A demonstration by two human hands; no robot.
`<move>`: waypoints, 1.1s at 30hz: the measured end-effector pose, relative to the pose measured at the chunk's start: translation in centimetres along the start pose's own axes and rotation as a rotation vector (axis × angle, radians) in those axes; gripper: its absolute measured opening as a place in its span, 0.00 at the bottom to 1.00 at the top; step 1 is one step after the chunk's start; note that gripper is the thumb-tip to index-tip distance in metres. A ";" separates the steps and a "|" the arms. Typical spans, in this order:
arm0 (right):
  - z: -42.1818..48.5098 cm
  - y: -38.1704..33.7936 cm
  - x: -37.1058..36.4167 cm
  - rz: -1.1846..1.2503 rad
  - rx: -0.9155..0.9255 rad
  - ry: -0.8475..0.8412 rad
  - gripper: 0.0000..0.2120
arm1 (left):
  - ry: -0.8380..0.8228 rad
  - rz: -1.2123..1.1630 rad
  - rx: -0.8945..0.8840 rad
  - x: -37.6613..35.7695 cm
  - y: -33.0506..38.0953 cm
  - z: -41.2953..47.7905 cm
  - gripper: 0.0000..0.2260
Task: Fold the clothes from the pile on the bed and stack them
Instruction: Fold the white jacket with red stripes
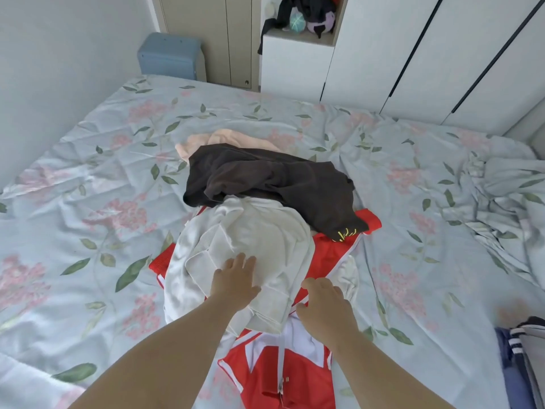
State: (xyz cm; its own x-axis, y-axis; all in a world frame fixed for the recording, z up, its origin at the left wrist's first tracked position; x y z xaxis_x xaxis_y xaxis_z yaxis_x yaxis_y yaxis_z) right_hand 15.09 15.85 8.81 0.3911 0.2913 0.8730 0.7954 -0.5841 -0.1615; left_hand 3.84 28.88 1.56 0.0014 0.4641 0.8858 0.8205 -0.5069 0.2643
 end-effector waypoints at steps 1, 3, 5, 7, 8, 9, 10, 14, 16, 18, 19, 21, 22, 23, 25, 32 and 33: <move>0.5 0.1 -0.6 0.013 -0.001 -0.012 0.18 | 0.017 0.030 0.023 -0.4 -0.3 0.5 0.22; 1.0 0.4 -1.5 0.066 -0.005 -0.022 0.18 | 0.081 0.106 0.041 -0.6 -0.4 1.1 0.14; 1.0 0.7 -2.1 0.135 -0.013 -0.024 0.17 | 0.112 0.060 0.045 -0.1 -0.4 1.4 0.09; 0.5 1.1 -2.5 0.194 -0.030 -0.036 0.17 | 0.174 -0.120 0.048 1.7 -0.5 1.0 0.04; 0.1 1.3 -2.4 0.216 -0.039 -0.044 0.17 | 0.206 -0.249 0.044 3.0 -0.7 0.8 0.03; -0.3 1.4 -2.0 0.239 -0.045 -0.045 0.18 | 0.248 -0.375 0.040 4.8 -0.6 0.2 0.04; -0.8 1.4 -1.3 0.267 -0.045 -0.035 0.18 | 0.274 -0.495 0.041 6.4 -0.7 -0.2 0.04; -3.6 1.3 4.0 0.382 -0.015 0.050 0.19 | 0.373 -0.732 0.003 13.9 0.5 -3.7 0.07; -5.2 1.0 7.3 0.431 0.013 0.113 0.20 | 0.392 -0.862 -0.058 18.0 2.5 -6.4 0.05; -7.1 0.4 10.8 0.488 0.045 0.167 0.19 | 0.472 -0.988 -0.108 22.8 4.5 -9.8 0.04; -8.3 -0.1 12.5 0.520 0.070 0.190 0.19 | 0.521 -1.045 -0.132 25.2 5.5 -11.8 0.04; -11.1 -1.2 15.7 0.581 0.149 0.213 0.21 | 0.587 -1.117 -0.181 29.2 7.1 -15.4 0.05; -12.7 -1.9 17.1 0.615 0.209 0.209 0.24 | 0.600 -1.128 -0.201 30.7 8.0 -17.2 0.06; -14.3 -2.5 18.2 0.661 0.267 0.187 0.27 | 0.613 -1.143 -0.230 32.0 9.0 -18.9 0.06; -17.7 -3.7 20.2 0.767 0.373 0.145 0.30 | 0.644 -1.209 -0.274 34.3 10.9 -22.4 0.06; -26.9 -4.0 25.4 1.013 0.667 0.200 0.37 | 0.646 -1.501 -0.367 38.4 16.6 -31.0 0.06; -27.5 -3.8 25.8 1.030 0.693 0.226 0.35 | 0.626 -1.520 -0.378 38.4 17.3 -31.7 0.06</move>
State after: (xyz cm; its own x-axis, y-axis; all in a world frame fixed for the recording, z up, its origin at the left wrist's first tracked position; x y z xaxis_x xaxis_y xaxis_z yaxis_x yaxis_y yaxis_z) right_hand 9.37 4.73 44.62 0.9395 -0.2375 0.2468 0.2714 0.0765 -0.9594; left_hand -0.03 14.87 52.28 -0.8927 0.3689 -0.2589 -0.3081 -0.0802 0.9480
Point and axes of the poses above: each hand's wrist, its own z-axis towards the middle knuckle, its own x-axis out of the back of the hand, y = z × x, the point moved 7 cm from there along z, towards the middle knuckle, and after that the axes turned 8 degrees about -z, right-handed, at the moved point
